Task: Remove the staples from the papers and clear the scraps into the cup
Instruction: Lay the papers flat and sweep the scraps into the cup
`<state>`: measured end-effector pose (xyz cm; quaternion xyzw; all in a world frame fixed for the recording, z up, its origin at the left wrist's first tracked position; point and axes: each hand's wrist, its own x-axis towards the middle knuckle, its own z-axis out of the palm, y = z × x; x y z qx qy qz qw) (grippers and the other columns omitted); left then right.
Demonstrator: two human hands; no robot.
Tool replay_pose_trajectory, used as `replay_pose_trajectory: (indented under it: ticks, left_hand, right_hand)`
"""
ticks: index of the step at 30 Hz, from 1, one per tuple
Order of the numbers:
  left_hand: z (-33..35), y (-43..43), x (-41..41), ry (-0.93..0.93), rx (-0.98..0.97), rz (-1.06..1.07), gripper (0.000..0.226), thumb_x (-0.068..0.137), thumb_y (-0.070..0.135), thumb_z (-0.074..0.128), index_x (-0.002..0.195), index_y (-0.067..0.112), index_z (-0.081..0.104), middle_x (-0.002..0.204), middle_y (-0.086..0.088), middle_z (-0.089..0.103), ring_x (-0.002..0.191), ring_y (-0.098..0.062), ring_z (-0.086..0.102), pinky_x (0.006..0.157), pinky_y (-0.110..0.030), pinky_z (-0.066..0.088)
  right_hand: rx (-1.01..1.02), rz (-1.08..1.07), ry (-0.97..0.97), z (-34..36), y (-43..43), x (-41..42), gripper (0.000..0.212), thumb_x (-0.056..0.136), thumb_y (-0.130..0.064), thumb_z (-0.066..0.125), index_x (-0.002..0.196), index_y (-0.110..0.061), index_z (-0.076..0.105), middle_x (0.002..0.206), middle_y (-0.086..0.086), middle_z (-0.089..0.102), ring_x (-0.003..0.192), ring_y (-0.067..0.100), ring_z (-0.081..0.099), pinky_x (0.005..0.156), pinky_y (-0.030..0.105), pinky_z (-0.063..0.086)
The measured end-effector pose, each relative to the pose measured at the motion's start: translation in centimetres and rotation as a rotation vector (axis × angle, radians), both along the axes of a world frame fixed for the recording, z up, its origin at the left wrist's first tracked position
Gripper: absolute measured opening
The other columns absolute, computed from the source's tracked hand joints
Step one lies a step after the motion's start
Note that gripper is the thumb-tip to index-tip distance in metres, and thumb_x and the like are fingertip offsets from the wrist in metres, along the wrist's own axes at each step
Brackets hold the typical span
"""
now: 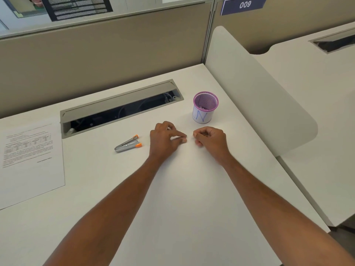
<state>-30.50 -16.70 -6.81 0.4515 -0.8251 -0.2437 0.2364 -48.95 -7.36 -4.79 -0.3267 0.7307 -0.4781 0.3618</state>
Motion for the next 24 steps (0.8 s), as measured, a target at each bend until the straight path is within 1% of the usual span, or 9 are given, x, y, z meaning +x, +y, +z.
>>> replay_pose_trajectory:
  ticks: [3,7,10,12,14,17,20,24]
  left_hand:
    - [0.3,0.2,-0.4,-0.027,-0.025,-0.016,0.015,0.085,0.044,0.091,0.099,0.041,0.089,0.107,0.005,0.069,0.104,-0.025,0.063,0.085,-0.043,0.045]
    - [0.7,0.1,-0.8,-0.110,-0.095,-0.108,0.009,0.094,0.039,0.083,0.102,0.036,0.086,0.108,0.001,0.068,0.106,-0.027,0.064,0.080,-0.039,0.042]
    - [1.3,0.0,-1.4,-0.157,-0.122,-0.183,0.011,0.099,0.034,0.077,0.103,0.027,0.085,0.107,-0.002,0.070,0.105,-0.030,0.065,0.078,-0.041,0.048]
    - [1.8,0.2,-1.9,-0.209,-0.131,-0.222,0.015,0.101,0.029,0.073,0.106,0.022,0.085,0.109,-0.004,0.074,0.107,-0.032,0.066,0.080,-0.044,0.052]
    - [1.9,0.5,-2.0,-0.229,-0.134,-0.225,0.017,0.101,0.027,0.071,0.107,0.020,0.086,0.110,-0.005,0.077,0.109,-0.032,0.066,0.082,-0.045,0.055]
    - [2.0,0.7,-1.8,-0.201,-0.085,-0.194,0.016,0.100,0.029,0.074,0.107,0.023,0.088,0.109,-0.003,0.077,0.109,-0.029,0.065,0.080,-0.041,0.053]
    - [2.7,0.3,-2.2,-0.209,-0.005,-0.178,0.015,0.098,0.032,0.075,0.103,0.026,0.088,0.103,-0.001,0.076,0.104,-0.025,0.065,0.073,-0.033,0.044]
    - [3.1,-0.5,-2.8,-0.246,0.086,-0.176,0.016,0.097,0.030,0.074,0.103,0.024,0.088,0.100,-0.001,0.074,0.096,-0.023,0.067,0.070,-0.031,0.042]
  right_hand:
    - [-0.005,0.000,-0.007,0.1,-0.1,0.0,0.004,0.091,-0.012,0.080,0.093,-0.011,0.083,0.078,0.010,0.081,0.062,0.015,0.072,0.072,0.028,0.062]
    - [-0.001,-0.015,0.011,-0.1,-0.1,0.1,0.003,0.090,-0.013,0.080,0.091,-0.013,0.083,0.075,0.008,0.080,0.062,0.017,0.073,0.075,0.033,0.065]
    - [-0.006,-0.024,0.013,-0.2,-0.1,0.2,0.003,0.089,-0.012,0.080,0.088,-0.014,0.083,0.073,0.007,0.080,0.061,0.018,0.073,0.079,0.038,0.066]
    - [-0.004,-0.034,0.021,-0.1,-0.1,0.2,0.004,0.089,-0.011,0.080,0.087,-0.014,0.082,0.073,0.007,0.080,0.060,0.018,0.073,0.079,0.039,0.067]
    - [-0.004,-0.038,0.019,-0.1,-0.1,0.2,0.004,0.089,-0.011,0.080,0.087,-0.013,0.082,0.072,0.008,0.080,0.061,0.020,0.074,0.079,0.040,0.068]
    - [-0.001,-0.038,0.016,0.0,0.0,0.1,0.003,0.089,-0.011,0.080,0.087,-0.013,0.082,0.072,0.009,0.080,0.062,0.021,0.075,0.080,0.040,0.068]
    - [0.000,-0.046,0.019,0.2,0.1,0.2,0.004,0.089,-0.011,0.079,0.087,-0.013,0.082,0.072,0.010,0.079,0.062,0.020,0.075,0.079,0.039,0.068]
    - [-0.005,-0.062,0.026,0.0,0.1,0.3,0.004,0.089,-0.010,0.079,0.087,-0.012,0.082,0.071,0.008,0.079,0.062,0.021,0.076,0.078,0.038,0.069]
